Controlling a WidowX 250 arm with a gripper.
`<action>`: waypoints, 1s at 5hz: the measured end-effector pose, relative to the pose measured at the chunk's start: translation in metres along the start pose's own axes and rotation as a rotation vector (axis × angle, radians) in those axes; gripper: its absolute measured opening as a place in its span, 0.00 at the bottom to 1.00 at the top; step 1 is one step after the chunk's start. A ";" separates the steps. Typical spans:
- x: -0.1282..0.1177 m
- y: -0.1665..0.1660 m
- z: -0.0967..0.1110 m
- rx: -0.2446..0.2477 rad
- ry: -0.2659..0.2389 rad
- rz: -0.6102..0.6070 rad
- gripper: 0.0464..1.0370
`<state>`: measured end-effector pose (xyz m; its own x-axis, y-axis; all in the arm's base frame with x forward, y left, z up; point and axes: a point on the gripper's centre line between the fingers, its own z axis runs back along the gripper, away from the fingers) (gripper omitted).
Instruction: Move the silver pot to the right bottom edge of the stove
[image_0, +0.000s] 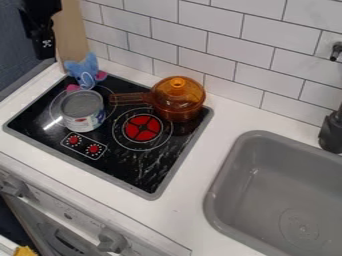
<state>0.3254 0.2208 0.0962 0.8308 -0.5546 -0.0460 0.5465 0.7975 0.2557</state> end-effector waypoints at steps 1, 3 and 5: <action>-0.001 -0.007 -0.015 -0.039 0.023 -0.012 0.96; -0.008 -0.020 -0.028 -0.061 0.026 -0.378 0.96; -0.017 -0.036 -0.044 -0.068 -0.009 -0.731 0.96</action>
<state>0.2961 0.2125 0.0452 0.2509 -0.9523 -0.1737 0.9664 0.2359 0.1024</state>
